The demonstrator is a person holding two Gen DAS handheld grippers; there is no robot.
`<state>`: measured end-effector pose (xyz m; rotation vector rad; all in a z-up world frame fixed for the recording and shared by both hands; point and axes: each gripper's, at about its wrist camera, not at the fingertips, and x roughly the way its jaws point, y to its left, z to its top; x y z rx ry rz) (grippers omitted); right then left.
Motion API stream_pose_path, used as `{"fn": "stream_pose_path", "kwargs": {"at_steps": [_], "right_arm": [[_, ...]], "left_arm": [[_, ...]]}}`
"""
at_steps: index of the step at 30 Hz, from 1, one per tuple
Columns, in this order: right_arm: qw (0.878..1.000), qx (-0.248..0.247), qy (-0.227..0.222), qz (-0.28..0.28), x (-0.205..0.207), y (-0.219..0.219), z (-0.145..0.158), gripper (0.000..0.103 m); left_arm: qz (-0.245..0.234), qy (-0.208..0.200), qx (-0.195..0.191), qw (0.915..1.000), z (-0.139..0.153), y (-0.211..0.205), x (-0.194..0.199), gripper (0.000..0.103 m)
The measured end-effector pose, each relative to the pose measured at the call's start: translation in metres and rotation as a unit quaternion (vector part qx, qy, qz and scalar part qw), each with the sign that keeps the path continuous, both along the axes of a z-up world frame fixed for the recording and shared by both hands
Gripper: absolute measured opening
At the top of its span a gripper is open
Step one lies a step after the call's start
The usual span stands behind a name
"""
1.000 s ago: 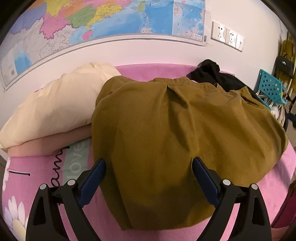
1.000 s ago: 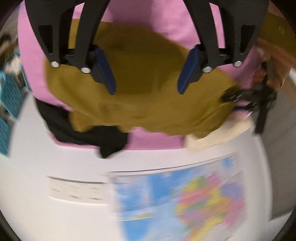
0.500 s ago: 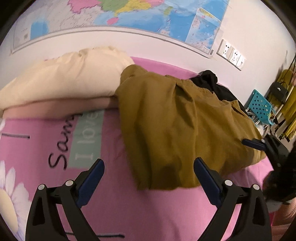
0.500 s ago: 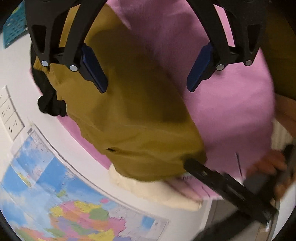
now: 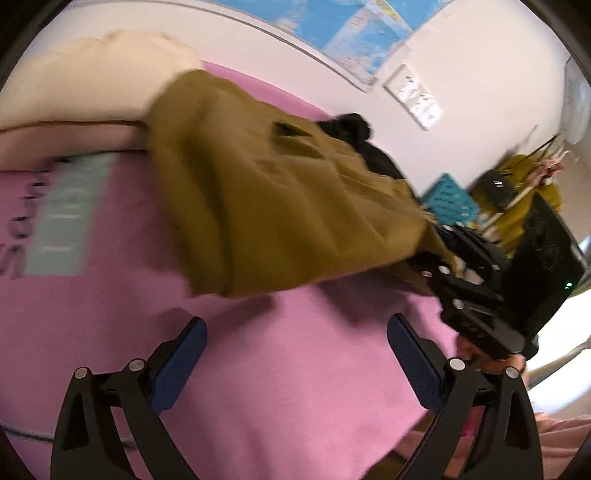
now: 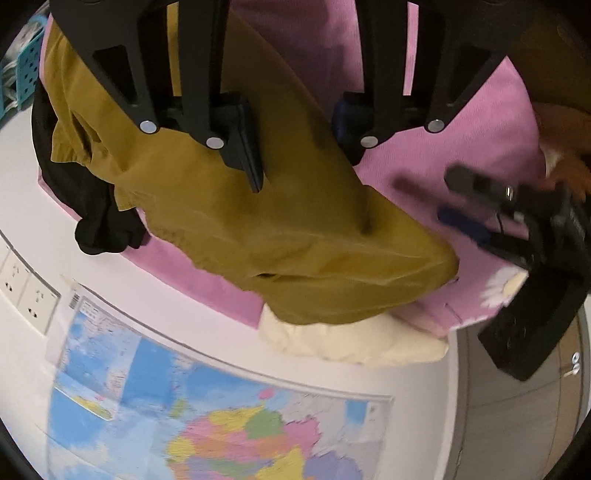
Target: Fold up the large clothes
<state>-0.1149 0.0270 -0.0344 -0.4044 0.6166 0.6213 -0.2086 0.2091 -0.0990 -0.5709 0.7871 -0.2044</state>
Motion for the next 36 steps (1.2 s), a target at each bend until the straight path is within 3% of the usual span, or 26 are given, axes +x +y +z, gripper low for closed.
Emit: {"fn": "stream_pose_path", "kwargs": {"at_steps": [4, 9, 12, 16, 20, 22, 25, 27, 32, 34, 36], "right_arm": [[1.0, -0.001, 0.008, 0.003, -0.002, 0.003, -0.005, 0.033], [1.0, 0.015, 0.027, 0.003, -0.001, 0.001, -0.011, 0.033], [0.998, 0.031, 0.047, 0.001, 0.001, -0.002, -0.012, 0.036], [0.993, 0.083, 0.086, 0.003, -0.007, -0.014, -0.008, 0.053], [0.966, 0.198, 0.166, -0.002, -0.026, -0.061, -0.006, 0.063], [0.936, 0.27, 0.224, -0.027, -0.036, -0.099, -0.013, 0.077], [0.91, 0.314, 0.255, -0.088, -0.05, -0.14, -0.026, 0.077], [0.884, 0.347, 0.28, -0.14, -0.057, -0.168, -0.039, 0.077], [0.851, 0.388, 0.259, -0.243, -0.06, -0.205, -0.047, 0.079], [0.844, 0.398, 0.245, -0.265, -0.055, -0.211, -0.048, 0.081], [0.845, 0.379, 0.228, -0.302, -0.048, -0.212, -0.047, 0.082]], "left_arm": [[0.015, -0.022, -0.054, 0.9982, 0.003, 0.003, 0.017, 0.094], [0.041, -0.013, -0.137, 0.9897, -0.008, 0.021, 0.036, 0.095], [0.052, -0.018, -0.13, 0.99, -0.006, 0.021, 0.046, 0.095], [0.077, -0.009, -0.086, 0.9933, -0.003, 0.018, 0.066, 0.095], [0.082, -0.011, -0.053, 0.9952, -0.003, 0.018, 0.074, 0.092], [0.091, -0.006, -0.028, 0.9954, -0.004, 0.019, 0.075, 0.074], [0.098, 0.008, -0.007, 0.9952, -0.004, 0.023, 0.073, 0.059], [0.095, 0.012, -0.004, 0.9954, -0.004, 0.023, 0.072, 0.056], [0.086, 0.014, -0.002, 0.9962, 0.001, 0.024, 0.067, 0.054], [0.081, 0.012, -0.001, 0.9966, 0.004, 0.024, 0.066, 0.054], [0.077, 0.011, 0.001, 0.997, 0.006, 0.022, 0.066, 0.055]]}}
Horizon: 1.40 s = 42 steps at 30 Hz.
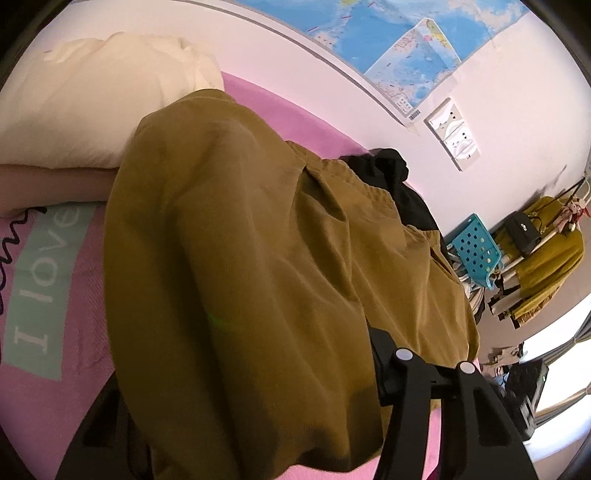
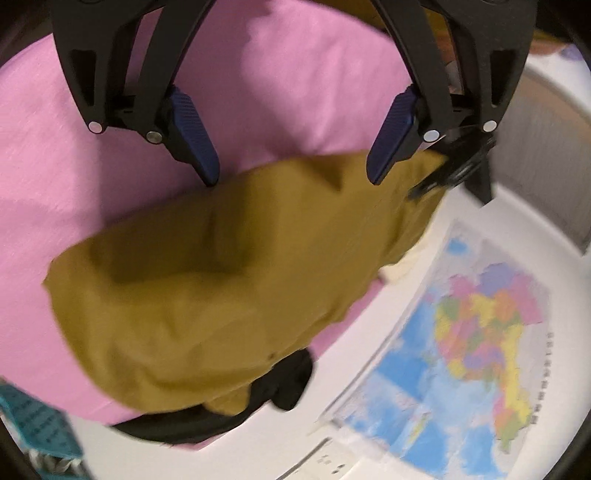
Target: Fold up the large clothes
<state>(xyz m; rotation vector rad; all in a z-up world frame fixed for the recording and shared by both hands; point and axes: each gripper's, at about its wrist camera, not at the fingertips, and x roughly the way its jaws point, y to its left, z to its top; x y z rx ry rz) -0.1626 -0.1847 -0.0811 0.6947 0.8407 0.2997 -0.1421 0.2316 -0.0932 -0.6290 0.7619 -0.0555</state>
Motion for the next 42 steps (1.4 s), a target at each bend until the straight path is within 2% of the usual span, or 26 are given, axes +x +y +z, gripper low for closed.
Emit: {"fn": "stream_pose_path", "kwargs": {"at_steps": [2, 6, 8, 10, 11, 13, 14, 15, 16, 18, 19, 21, 29, 35, 38, 40, 42], "right_arm": [[0.999, -0.031, -0.002, -0.035, 0.006, 0.003, 0.001, 0.082], [0.996, -0.052, -0.021, -0.074, 0.02, 0.01, -0.001, 0.092], [0.994, -0.045, -0.034, -0.089, 0.026, 0.01, -0.002, 0.092], [0.994, -0.02, -0.054, -0.096, 0.027, 0.005, 0.001, 0.09], [0.992, -0.013, -0.077, -0.097, 0.026, 0.004, 0.007, 0.084], [0.988, -0.003, -0.122, -0.092, 0.022, 0.003, 0.017, 0.081], [0.989, -0.009, -0.121, -0.082, 0.025, 0.003, 0.017, 0.083], [0.992, -0.017, -0.099, -0.074, 0.03, 0.004, 0.013, 0.086], [0.996, -0.028, -0.052, -0.072, 0.038, 0.004, 0.005, 0.085], [0.997, -0.018, -0.032, -0.072, 0.04, 0.0, -0.006, 0.08], [0.996, -0.03, -0.029, -0.073, 0.04, 0.0, -0.009, 0.077], [0.996, -0.034, -0.031, -0.072, 0.04, 0.0, -0.01, 0.078], [0.996, 0.001, -0.047, -0.072, 0.062, -0.001, -0.011, 0.078], [0.996, 0.024, -0.037, -0.074, 0.081, -0.002, -0.013, 0.077], [0.997, 0.019, -0.032, -0.074, 0.084, -0.004, -0.014, 0.065], [0.996, 0.021, -0.029, -0.076, 0.083, -0.007, -0.016, 0.046], [0.996, 0.028, -0.038, -0.069, 0.079, -0.01, -0.015, 0.037]], "left_arm": [[-0.004, 0.002, 0.002, 1.0, -0.001, 0.0, 0.001, 0.055], [-0.006, 0.007, -0.001, 1.0, -0.005, 0.0, 0.002, 0.059], [-0.007, 0.011, 0.005, 0.9999, -0.007, -0.001, 0.003, 0.062], [-0.007, 0.014, 0.013, 0.9998, -0.009, -0.002, 0.004, 0.064], [-0.007, 0.013, 0.018, 0.9997, -0.009, -0.003, 0.004, 0.065], [-0.006, 0.015, 0.03, 0.9994, -0.008, -0.005, 0.005, 0.066], [-0.005, 0.015, 0.033, 0.9993, -0.008, -0.006, 0.006, 0.066], [-0.004, 0.016, 0.037, 0.9992, -0.008, -0.007, 0.006, 0.067], [-0.003, 0.016, 0.043, 0.9989, -0.008, -0.008, 0.006, 0.067], [-0.002, 0.018, 0.056, 0.9983, -0.007, -0.012, 0.007, 0.069], [0.0, 0.018, 0.063, 0.9979, -0.007, -0.013, 0.007, 0.07], [0.001, 0.018, 0.07, 0.9974, -0.007, -0.015, 0.008, 0.072], [-0.002, 0.016, 0.076, 0.997, -0.007, -0.016, 0.011, 0.078], [0.017, 0.008, 0.071, 0.9973, -0.008, -0.008, 0.013, 0.086], [0.023, 0.009, 0.073, 0.997, -0.007, -0.006, 0.016, 0.085], [0.033, 0.017, 0.088, 0.9954, -0.006, -0.006, 0.017, 0.072], [0.028, 0.016, 0.086, 0.9958, -0.005, -0.005, 0.016, 0.06]]}}
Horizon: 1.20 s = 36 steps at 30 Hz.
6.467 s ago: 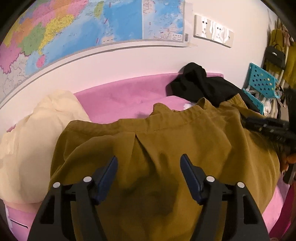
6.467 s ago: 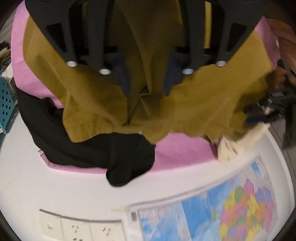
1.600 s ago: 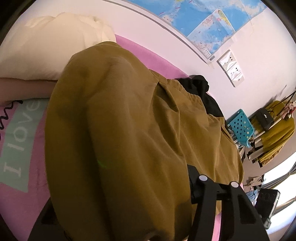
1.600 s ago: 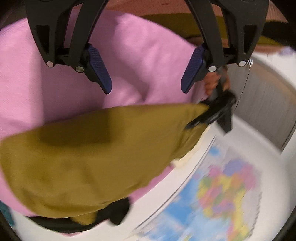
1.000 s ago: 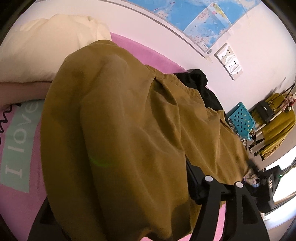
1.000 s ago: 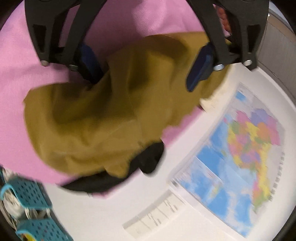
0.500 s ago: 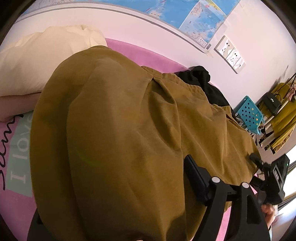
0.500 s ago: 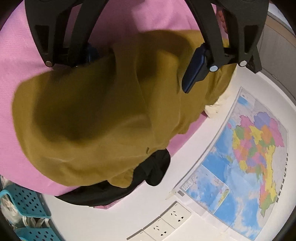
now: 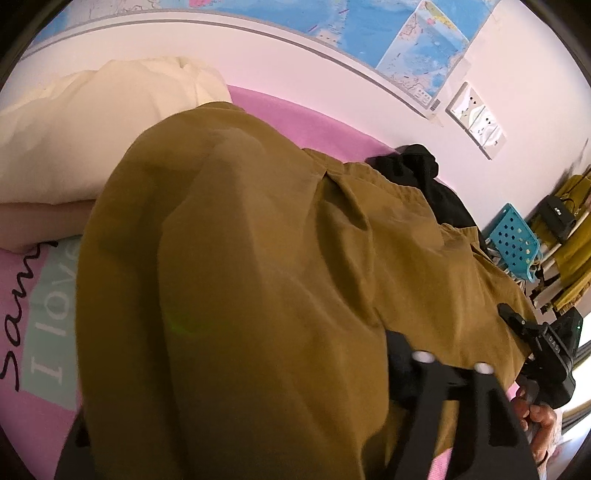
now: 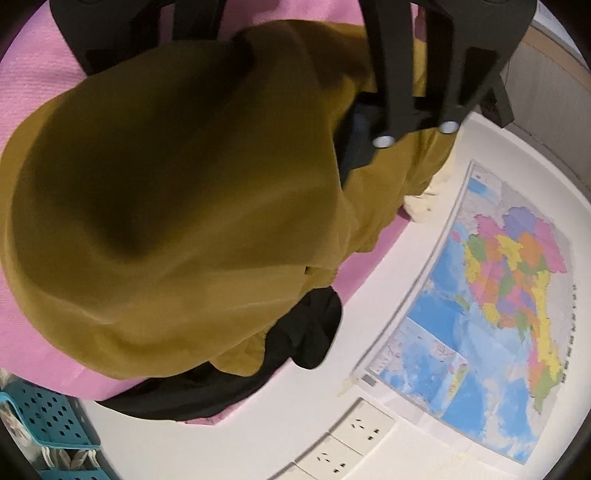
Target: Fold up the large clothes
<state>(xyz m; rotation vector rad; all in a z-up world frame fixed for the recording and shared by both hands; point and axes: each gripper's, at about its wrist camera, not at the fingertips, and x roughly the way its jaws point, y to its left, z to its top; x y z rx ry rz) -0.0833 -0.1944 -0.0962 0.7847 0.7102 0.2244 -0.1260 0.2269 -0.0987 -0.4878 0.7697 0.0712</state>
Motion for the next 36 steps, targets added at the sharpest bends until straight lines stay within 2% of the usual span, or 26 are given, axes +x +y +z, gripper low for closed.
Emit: {"fn": "stream_pose_path", "kwargs": {"at_steps": [2, 5, 9, 11, 13, 18, 20, 22, 24, 26, 27, 29, 31, 32, 34, 36], "right_arm": [[1.0, -0.003, -0.003, 0.006, -0.001, 0.001, 0.001, 0.037], [1.0, 0.016, 0.013, 0.013, 0.006, -0.001, -0.006, 0.047], [1.0, -0.002, 0.011, 0.025, 0.013, 0.007, -0.004, 0.055], [1.0, -0.002, 0.011, 0.023, 0.015, 0.007, -0.004, 0.051], [1.0, -0.004, 0.005, 0.026, 0.015, 0.006, -0.005, 0.038], [0.999, 0.019, 0.009, 0.033, 0.016, 0.001, -0.009, 0.035], [0.999, 0.014, 0.005, 0.038, 0.016, 0.002, -0.003, 0.028], [0.999, 0.026, -0.011, 0.042, 0.012, 0.001, 0.007, 0.019], [0.998, 0.024, -0.032, 0.053, 0.002, 0.004, 0.025, 0.016], [0.996, 0.04, -0.044, 0.064, -0.009, 0.003, 0.034, 0.016], [0.996, 0.031, -0.047, 0.071, -0.016, 0.004, 0.039, 0.016], [0.997, 0.018, -0.031, 0.074, -0.024, 0.003, 0.035, 0.018], [0.997, 0.019, 0.0, 0.078, -0.025, 0.001, 0.02, 0.026], [0.997, 0.027, 0.018, 0.076, -0.024, -0.001, 0.009, 0.028], [0.996, 0.031, 0.035, 0.075, -0.022, -0.002, -0.003, 0.045], [0.997, 0.029, 0.032, 0.069, -0.02, -0.001, -0.006, 0.049]], "left_arm": [[-0.004, 0.0, -0.001, 1.0, 0.001, 0.001, -0.001, 0.058], [-0.003, 0.006, 0.01, 0.9999, 0.002, -0.001, 0.0, 0.061], [0.003, 0.006, -0.001, 1.0, 0.0, 0.001, 0.002, 0.064], [0.002, 0.007, 0.003, 1.0, 0.0, 0.0, 0.003, 0.063], [-0.001, 0.006, 0.007, 1.0, 0.002, -0.001, 0.002, 0.057], [0.0, 0.008, 0.004, 1.0, 0.001, -0.001, 0.004, 0.057], [-0.004, 0.008, 0.005, 1.0, 0.003, -0.002, 0.004, 0.052], [-0.008, 0.002, 0.008, 0.9999, 0.01, -0.005, 0.002, 0.038], [-0.011, 0.0, 0.008, 0.9999, 0.021, -0.006, -0.005, 0.032], [-0.018, -0.007, 0.007, 0.9998, 0.031, -0.007, -0.015, 0.031], [-0.025, -0.01, 0.004, 0.9996, 0.034, -0.007, -0.021, 0.031], [-0.04, -0.009, 0.004, 0.9992, 0.034, -0.009, -0.029, 0.036], [-0.038, 0.01, 0.011, 0.9992, 0.025, -0.007, -0.031, 0.049], [-0.037, 0.016, 0.011, 0.9991, 0.018, -0.005, -0.031, 0.051], [-0.027, 0.029, -0.003, 0.9992, 0.007, 0.0, -0.028, 0.06], [-0.023, 0.025, -0.016, 0.9993, 0.002, 0.004, -0.027, 0.062]]}}
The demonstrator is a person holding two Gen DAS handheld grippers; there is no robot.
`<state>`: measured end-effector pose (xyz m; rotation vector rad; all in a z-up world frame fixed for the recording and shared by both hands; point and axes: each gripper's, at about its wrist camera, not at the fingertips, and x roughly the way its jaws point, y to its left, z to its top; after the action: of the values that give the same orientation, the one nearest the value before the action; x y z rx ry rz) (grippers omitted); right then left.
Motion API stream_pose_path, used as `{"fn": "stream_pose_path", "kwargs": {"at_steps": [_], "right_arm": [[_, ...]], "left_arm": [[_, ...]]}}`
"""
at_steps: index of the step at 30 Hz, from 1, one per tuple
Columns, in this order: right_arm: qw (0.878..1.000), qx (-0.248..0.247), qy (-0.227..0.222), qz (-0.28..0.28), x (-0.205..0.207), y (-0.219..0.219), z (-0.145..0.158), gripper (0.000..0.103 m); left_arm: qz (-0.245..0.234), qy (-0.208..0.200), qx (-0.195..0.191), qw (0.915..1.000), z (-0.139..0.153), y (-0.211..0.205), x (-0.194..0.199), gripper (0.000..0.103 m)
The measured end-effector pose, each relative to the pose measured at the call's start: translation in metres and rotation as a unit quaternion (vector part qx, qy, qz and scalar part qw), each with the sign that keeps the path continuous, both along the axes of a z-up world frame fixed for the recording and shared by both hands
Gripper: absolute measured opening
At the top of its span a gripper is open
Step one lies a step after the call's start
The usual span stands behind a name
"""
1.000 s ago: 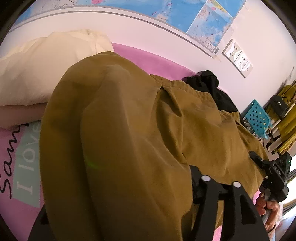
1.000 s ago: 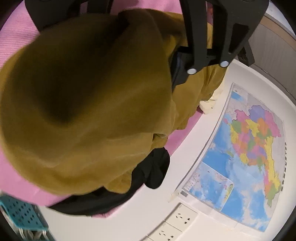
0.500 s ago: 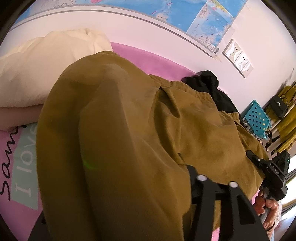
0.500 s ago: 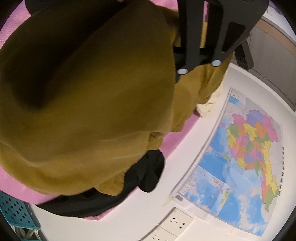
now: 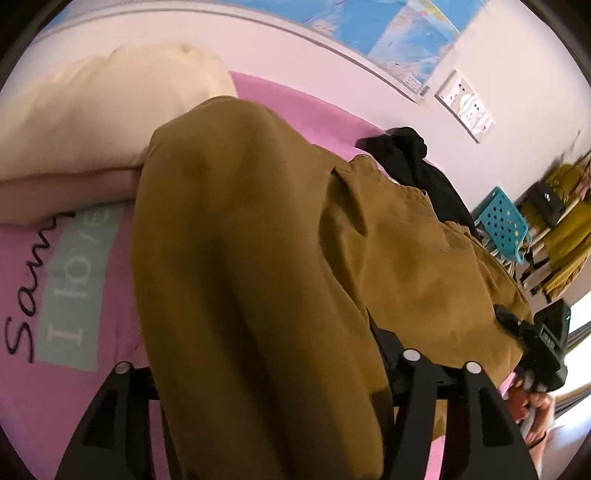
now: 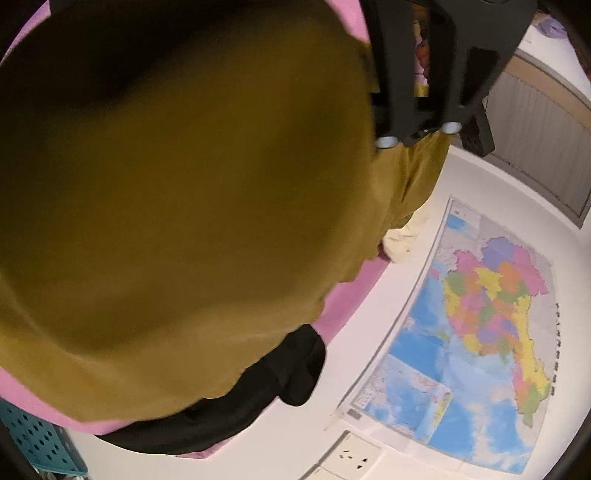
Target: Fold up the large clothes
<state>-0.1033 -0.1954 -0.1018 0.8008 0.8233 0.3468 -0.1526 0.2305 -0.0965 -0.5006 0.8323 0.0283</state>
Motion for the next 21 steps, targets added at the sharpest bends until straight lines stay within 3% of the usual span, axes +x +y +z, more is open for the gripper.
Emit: {"fn": "stream_pose_path", "kwargs": {"at_steps": [5, 8, 10, 13, 21], "right_arm": [[1.0, 0.008, -0.021, -0.019, 0.013, 0.002, -0.001, 0.054], [0.999, 0.0, -0.023, -0.031, 0.021, 0.006, -0.002, 0.046], [0.999, 0.004, -0.02, -0.027, 0.023, 0.004, -0.003, 0.031], [0.999, -0.008, -0.037, -0.015, 0.019, 0.005, 0.009, 0.021], [0.994, -0.025, -0.102, 0.005, 0.014, 0.017, 0.069, 0.018]], "left_arm": [[0.001, -0.002, 0.01, 0.9999, 0.0, -0.002, 0.007, 0.067], [0.005, -0.001, 0.017, 0.9998, 0.0, -0.004, 0.013, 0.067], [0.005, 0.0, 0.023, 0.9997, 0.001, -0.005, 0.015, 0.06], [0.001, -0.006, 0.037, 0.9993, 0.007, -0.008, 0.013, 0.047], [-0.016, -0.035, 0.051, 0.9979, 0.043, -0.008, 0.007, 0.035]]}}
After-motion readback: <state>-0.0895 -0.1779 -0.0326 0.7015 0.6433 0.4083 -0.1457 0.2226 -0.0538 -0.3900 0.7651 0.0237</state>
